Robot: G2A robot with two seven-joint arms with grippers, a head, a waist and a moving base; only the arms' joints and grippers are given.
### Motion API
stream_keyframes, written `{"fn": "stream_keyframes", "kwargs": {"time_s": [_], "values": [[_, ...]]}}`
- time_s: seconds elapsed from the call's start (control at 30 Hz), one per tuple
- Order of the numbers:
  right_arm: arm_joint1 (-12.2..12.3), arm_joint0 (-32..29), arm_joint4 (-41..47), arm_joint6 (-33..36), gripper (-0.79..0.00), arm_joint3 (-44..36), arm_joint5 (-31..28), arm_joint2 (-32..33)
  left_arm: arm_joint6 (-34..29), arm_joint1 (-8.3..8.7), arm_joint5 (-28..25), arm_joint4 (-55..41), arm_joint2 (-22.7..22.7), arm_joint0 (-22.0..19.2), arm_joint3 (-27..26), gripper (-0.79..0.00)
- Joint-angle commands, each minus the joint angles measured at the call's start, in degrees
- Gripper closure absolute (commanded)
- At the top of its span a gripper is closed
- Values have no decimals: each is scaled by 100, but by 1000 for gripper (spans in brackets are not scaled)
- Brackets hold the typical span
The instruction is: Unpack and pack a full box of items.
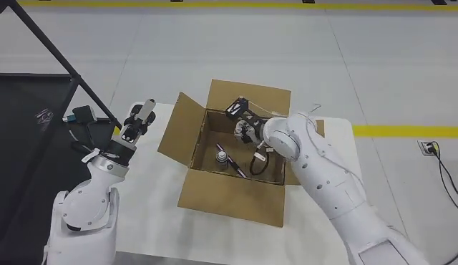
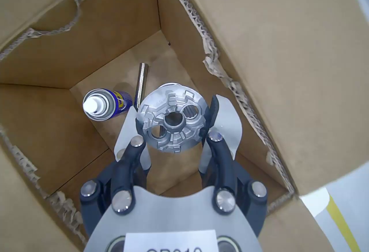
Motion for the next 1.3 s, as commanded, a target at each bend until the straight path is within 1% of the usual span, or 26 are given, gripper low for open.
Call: {"fn": "stream_keyframes", "kwargs": {"time_s": [0.0,0.07,0.17,0.23,0.3,0.37,0.5,0.63,0.83,0.97,1.27], "values": [[189,-706,-272,381,0,-1441,220,541,0,0,0,0,0,0,0,-785],[307,-1226,-601,660,0,-2346,570,949,0,0,0,0,0,0,0,-785],[401,-1749,-975,815,0,-3173,1151,1435,0,0,0,0,0,0,0,-785],[440,-1966,-1161,798,0,-3465,1475,1715,0,0,0,0,0,0,0,-785],[469,-2105,-1411,819,0,-3589,1834,1960,0,0,0,0,0,0,0,-785],[487,-2213,-1406,748,0,-3599,2038,2178,0,0,0,0,0,0,0,-785],[524,-2270,-1514,776,0,-3211,2378,2571,0,0,0,0,0,0,0,-785],[555,-2154,-1526,825,0,-2517,2492,2811,0,0,0,0,0,0,0,-785],[588,-1990,-1489,667,0,-1521,2639,3030,0,0,0,0,0,0,0,-785],[615,-1907,-1401,544,0,-1004,2646,3168,0,0,0,0,0,0,0,-785],[681,-1645,-1240,346,0,52,2406,3325,0,0,0,0,0,0,0,-785]]}}
